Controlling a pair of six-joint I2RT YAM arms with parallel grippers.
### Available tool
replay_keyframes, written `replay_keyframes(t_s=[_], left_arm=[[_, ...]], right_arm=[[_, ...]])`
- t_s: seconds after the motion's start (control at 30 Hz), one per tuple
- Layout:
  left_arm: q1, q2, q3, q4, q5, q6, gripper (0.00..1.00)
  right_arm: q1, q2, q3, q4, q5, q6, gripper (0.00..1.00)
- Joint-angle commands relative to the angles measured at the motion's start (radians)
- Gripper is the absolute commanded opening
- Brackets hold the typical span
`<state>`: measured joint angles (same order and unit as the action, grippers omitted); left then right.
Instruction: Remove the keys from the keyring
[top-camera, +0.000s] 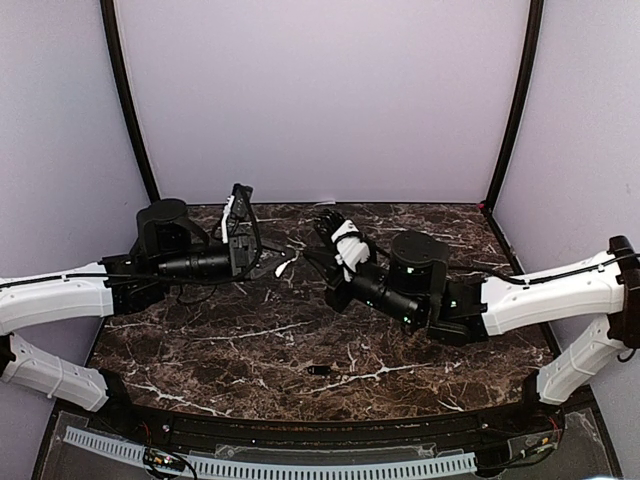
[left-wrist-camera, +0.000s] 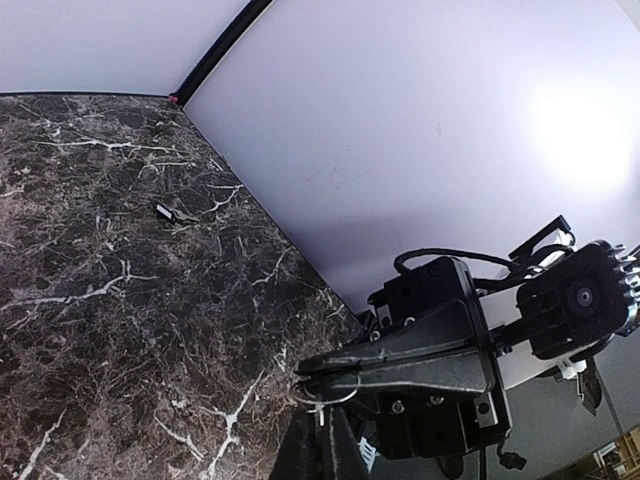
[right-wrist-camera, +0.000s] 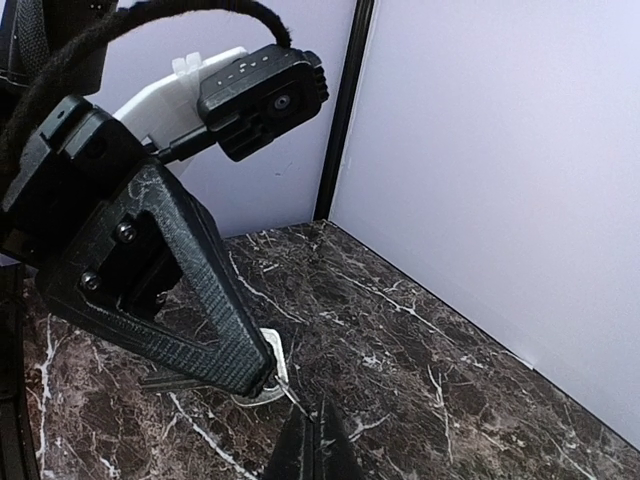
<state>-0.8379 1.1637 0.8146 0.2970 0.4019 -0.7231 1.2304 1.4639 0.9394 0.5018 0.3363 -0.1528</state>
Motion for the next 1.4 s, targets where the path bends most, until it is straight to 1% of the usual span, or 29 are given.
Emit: replay_keyframes(t_s=[0.0,0.23,0.43,0.6,0.7,0.77,0.8,0.9,0.93,0.97,1.07,1.13,1.37], left_arm=[[-0.003,-0.031,-0.057,0.136,0.009,-0.071,0.0],[-0.002,-0.031,-0.076,0.189,0.036,-0.096,0.0],[0.002,-0.029,-0.091,0.227,0.049,-0.118,0.0],[0.005,-0.023,-0.095,0.267,0.082,-0.119,0.0],[0.01,-0.024,-0.088,0.256,0.099,-0.113,0.0],[0.014,-0.027,-0.085,0.253,0.117,-0.112,0.0],[0.015,-0.028,-0.081,0.244,0.121,-0.11,0.0],[0.016,-0.03,-0.065,0.209,0.116,-0.093,0.0],[0.016,-0.03,-0.063,0.202,0.114,-0.089,0.0],[0.017,-0.029,-0.06,0.198,0.112,-0.087,0.0],[0.02,-0.024,-0.058,0.192,0.099,-0.09,0.0],[0.02,-0.018,-0.055,0.188,0.091,-0.093,0.0],[0.02,-0.009,-0.049,0.187,0.089,-0.097,0.0]], right_arm=[[0.002,-0.033,-0.039,0.208,-0.048,0.064,0.0],[-0.042,-0.066,-0.119,0.369,-0.182,0.175,0.0],[-0.092,-0.088,-0.181,0.499,-0.265,0.278,0.0],[-0.118,-0.082,-0.176,0.496,-0.331,0.29,0.0],[-0.16,-0.093,-0.184,0.476,-0.461,0.315,0.0],[-0.193,-0.106,-0.174,0.418,-0.552,0.324,0.0],[-0.203,-0.112,-0.163,0.375,-0.575,0.319,0.03],[-0.204,-0.139,-0.134,0.241,-0.585,0.281,0.31],[-0.203,-0.147,-0.136,0.222,-0.584,0.278,0.37],[-0.201,-0.152,-0.14,0.211,-0.581,0.277,0.4],[-0.171,-0.147,-0.114,0.135,-0.56,0.244,0.42],[-0.133,-0.129,-0.083,0.059,-0.509,0.216,0.43],[-0.074,-0.058,-0.021,-0.022,-0.395,0.187,0.43]])
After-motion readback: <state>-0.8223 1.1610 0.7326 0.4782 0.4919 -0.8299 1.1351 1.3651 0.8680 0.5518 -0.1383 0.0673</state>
